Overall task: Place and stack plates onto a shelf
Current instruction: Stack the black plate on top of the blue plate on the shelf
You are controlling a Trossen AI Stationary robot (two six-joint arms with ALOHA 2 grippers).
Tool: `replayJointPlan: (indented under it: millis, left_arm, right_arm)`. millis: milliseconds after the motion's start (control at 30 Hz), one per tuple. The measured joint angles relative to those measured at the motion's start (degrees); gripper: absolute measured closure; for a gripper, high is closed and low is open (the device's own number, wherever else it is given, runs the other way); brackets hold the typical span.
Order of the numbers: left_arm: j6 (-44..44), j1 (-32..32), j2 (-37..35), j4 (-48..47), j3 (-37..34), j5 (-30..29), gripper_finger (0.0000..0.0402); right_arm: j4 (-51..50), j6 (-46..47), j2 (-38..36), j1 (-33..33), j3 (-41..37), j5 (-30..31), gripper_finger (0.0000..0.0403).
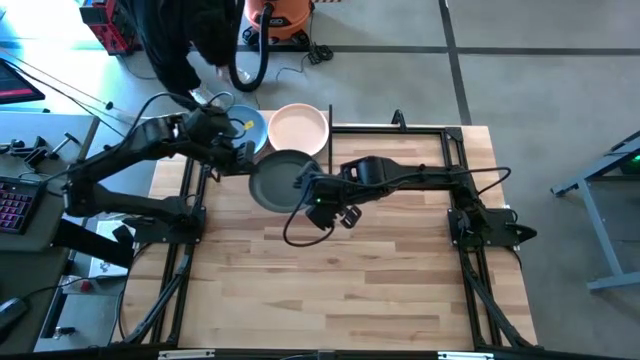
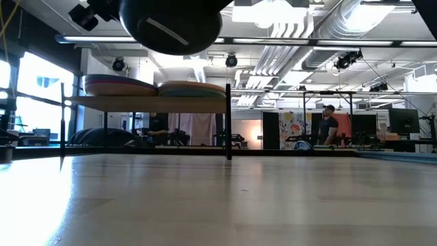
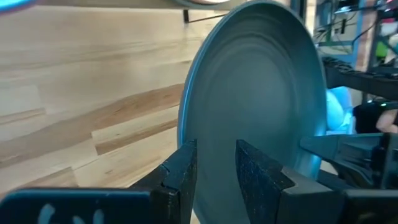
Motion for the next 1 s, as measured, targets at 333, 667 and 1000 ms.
replayJointPlan:
  millis: [333, 667, 1000]
  left_arm:
    - [0.0, -0.4, 1.0, -0.1, 0.0, 0.0, 0.0305]
    - [0.0, -0.4, 2.5, -0.1, 0.0, 0.0, 0.0305]
    - [4.3, -0.3, 5.2, -0.1, 0.0, -0.1, 0.0311]
  right_arm:
    - [-4.8, 4.1, 0.0, 0.1, 0.0, 0.2, 0.0403]
    - [-3.0, 4.1, 0.0, 0.0, 0.0, 5.8, 0.0403]
    - [-2.0, 4.5, 0.0, 0.0, 0.0, 5.7, 0.0403]
